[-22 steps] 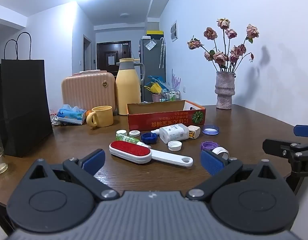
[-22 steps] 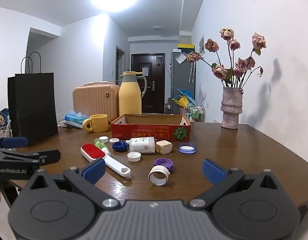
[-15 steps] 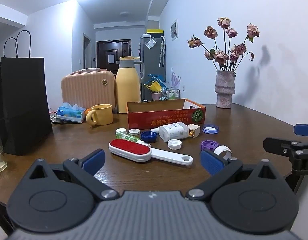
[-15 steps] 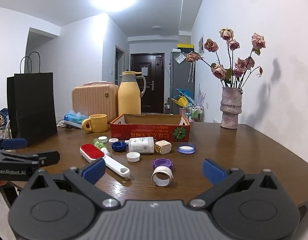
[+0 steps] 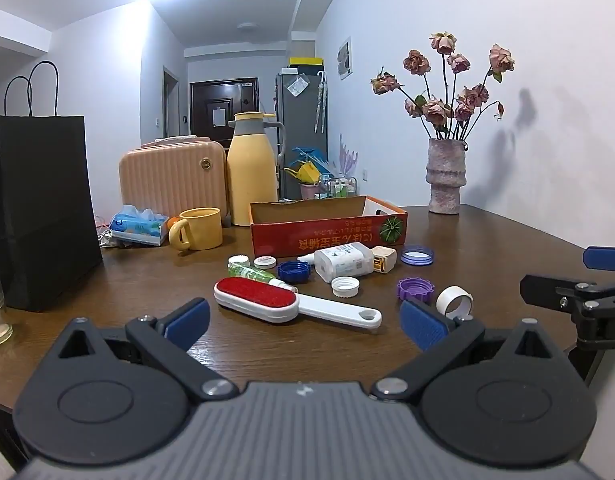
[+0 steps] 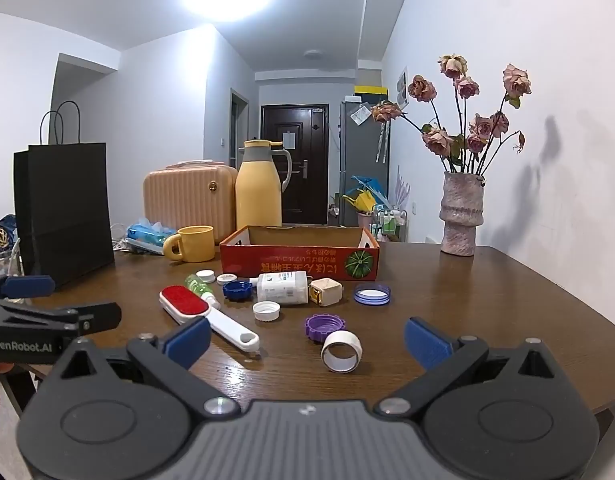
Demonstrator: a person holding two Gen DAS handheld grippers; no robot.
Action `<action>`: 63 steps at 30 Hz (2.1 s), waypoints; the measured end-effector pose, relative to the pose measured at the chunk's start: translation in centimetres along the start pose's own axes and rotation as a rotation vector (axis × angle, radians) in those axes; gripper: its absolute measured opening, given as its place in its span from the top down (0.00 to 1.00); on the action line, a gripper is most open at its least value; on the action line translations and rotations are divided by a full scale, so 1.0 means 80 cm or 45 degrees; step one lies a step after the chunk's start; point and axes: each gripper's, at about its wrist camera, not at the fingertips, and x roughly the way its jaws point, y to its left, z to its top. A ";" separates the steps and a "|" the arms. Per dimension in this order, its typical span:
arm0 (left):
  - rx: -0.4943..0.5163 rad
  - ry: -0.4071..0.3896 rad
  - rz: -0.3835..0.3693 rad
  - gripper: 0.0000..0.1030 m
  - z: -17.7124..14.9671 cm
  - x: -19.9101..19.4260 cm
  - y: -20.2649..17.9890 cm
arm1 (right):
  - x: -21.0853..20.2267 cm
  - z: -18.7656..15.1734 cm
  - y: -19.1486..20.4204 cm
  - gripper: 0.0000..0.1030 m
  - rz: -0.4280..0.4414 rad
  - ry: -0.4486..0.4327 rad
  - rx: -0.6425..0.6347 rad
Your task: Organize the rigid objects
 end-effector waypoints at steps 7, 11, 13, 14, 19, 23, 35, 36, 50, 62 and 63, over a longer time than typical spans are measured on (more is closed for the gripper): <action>0.009 0.005 -0.003 0.00 0.000 -0.002 -0.001 | 0.001 0.000 -0.003 0.00 -0.002 0.000 0.001; 0.006 0.009 -0.002 0.00 0.000 -0.002 -0.001 | 0.003 -0.005 -0.001 0.00 -0.001 0.004 0.000; 0.007 0.010 -0.003 0.00 0.000 -0.002 -0.001 | 0.005 -0.006 -0.001 0.00 0.000 0.011 0.001; 0.007 0.010 -0.003 0.00 0.000 -0.002 -0.001 | 0.005 -0.006 -0.001 0.00 0.000 0.013 0.002; 0.003 0.032 0.000 0.00 0.000 0.003 -0.001 | 0.008 -0.007 -0.003 0.00 -0.013 0.040 0.014; 0.004 0.052 0.004 0.00 0.001 0.007 -0.001 | 0.009 -0.005 -0.004 0.00 -0.022 0.064 0.025; 0.003 0.060 0.005 0.00 0.001 0.007 -0.001 | 0.008 -0.002 -0.001 0.00 -0.013 0.075 0.020; 0.003 0.059 0.005 0.00 0.001 0.007 -0.001 | 0.008 -0.002 -0.002 0.00 -0.012 0.076 0.021; 0.003 0.058 0.005 0.00 0.001 0.007 -0.001 | 0.008 -0.001 -0.001 0.00 -0.013 0.075 0.020; 0.002 0.059 0.004 0.00 0.001 0.007 -0.001 | 0.008 -0.001 -0.001 0.00 -0.012 0.073 0.018; 0.003 0.059 0.004 0.00 0.001 0.007 -0.001 | 0.007 -0.001 -0.001 0.00 -0.013 0.074 0.018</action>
